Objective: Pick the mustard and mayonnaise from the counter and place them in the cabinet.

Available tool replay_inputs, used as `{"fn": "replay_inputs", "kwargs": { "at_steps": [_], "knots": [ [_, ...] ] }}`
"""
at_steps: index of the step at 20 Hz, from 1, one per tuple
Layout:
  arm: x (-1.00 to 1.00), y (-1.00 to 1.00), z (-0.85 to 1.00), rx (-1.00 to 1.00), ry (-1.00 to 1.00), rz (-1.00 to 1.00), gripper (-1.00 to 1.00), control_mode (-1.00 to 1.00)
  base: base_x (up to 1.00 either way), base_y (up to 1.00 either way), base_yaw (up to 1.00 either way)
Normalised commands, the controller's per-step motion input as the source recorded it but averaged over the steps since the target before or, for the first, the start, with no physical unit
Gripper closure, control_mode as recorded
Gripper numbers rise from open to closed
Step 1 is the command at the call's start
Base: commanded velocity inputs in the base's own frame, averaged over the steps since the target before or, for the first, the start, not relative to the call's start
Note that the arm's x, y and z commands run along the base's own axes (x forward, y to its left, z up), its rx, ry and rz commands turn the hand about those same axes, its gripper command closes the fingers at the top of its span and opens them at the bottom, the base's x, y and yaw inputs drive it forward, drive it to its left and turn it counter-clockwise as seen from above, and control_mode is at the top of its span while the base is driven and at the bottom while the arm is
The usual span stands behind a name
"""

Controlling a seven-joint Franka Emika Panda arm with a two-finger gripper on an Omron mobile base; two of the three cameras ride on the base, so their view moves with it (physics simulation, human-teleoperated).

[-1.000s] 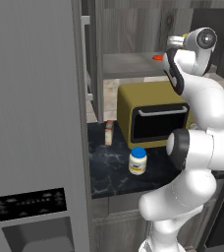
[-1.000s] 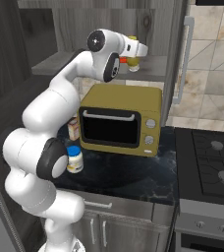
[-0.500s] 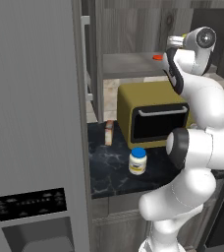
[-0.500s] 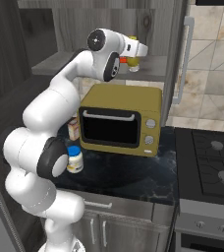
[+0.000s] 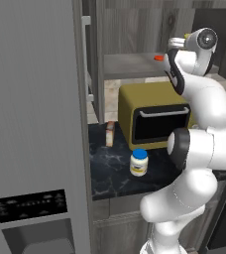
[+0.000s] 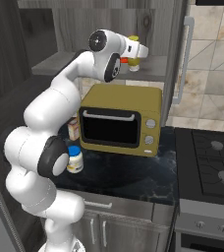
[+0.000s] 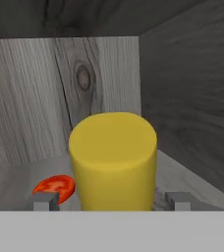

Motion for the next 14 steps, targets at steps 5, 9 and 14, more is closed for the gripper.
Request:
{"fn": "replay_inputs", "kwargs": {
  "at_steps": [5, 9, 14],
  "knots": [
    [0.05, -0.09, -0.17, 0.00, 0.00, 0.00, -1.00, -1.00, 0.00, 0.00, 0.00],
    [0.00, -0.07, -0.08, 0.00, 0.00, 0.00, -1.00, -1.00, 0.00, 0.00, 0.00],
    [-0.01, -0.02, 0.00, 0.00, 0.00, 0.00, -1.00, -1.00, 0.00, 0.00, 0.00]
  ]
}}
